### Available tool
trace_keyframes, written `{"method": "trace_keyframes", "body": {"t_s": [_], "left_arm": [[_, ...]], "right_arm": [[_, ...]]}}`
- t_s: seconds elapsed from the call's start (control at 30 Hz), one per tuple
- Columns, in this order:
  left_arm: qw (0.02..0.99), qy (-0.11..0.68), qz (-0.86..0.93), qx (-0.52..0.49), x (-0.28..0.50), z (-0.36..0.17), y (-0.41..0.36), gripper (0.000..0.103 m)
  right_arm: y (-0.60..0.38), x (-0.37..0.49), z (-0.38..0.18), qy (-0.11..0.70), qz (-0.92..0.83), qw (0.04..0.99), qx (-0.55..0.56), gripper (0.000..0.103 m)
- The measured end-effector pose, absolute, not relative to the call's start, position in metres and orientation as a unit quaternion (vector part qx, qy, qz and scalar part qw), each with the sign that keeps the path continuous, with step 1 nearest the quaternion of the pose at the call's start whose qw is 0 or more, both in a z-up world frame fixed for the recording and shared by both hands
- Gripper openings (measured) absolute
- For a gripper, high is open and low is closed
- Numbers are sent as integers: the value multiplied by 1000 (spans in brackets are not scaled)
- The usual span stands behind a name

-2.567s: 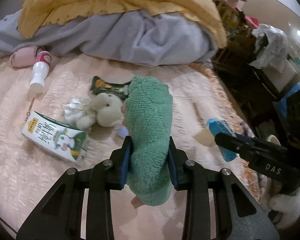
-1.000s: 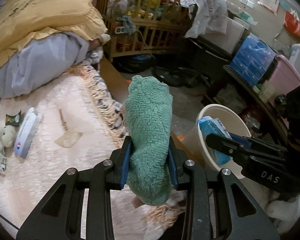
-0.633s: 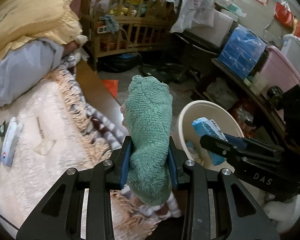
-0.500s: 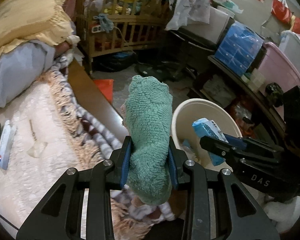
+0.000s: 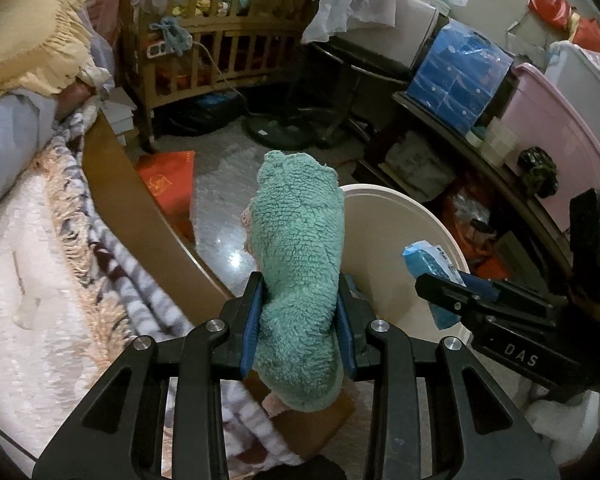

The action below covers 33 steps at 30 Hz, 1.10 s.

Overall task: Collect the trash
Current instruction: 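Carry the green towel and blue packet toward the white bucket with both tools, then open both tools over the white bucket to drop the towel and packet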

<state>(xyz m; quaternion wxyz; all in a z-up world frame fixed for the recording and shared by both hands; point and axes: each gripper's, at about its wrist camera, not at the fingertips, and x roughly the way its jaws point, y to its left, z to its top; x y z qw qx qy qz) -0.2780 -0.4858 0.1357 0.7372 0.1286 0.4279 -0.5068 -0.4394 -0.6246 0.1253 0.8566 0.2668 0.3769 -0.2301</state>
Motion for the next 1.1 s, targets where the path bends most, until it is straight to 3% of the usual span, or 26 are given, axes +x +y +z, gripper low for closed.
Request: {"method": "trace_keyframes", "body": {"t_s": [0.77, 0.93, 1.0, 1.1], "left_arm": [[684, 467, -551, 99, -291, 111, -538, 31], [677, 468, -562, 84, -290, 109, -539, 46], [675, 468, -565, 82, -289, 110, -537, 51], [675, 465, -567, 81, -287, 111, -532, 53]], "right_arm": [[-656, -462, 92, 393, -264, 831, 292, 31], [-662, -461, 86, 397, -274, 824, 298, 31], [-664, -463, 85, 398, -282, 821, 297, 43], [-664, -464, 84, 398, -282, 820, 299, 45]]}}
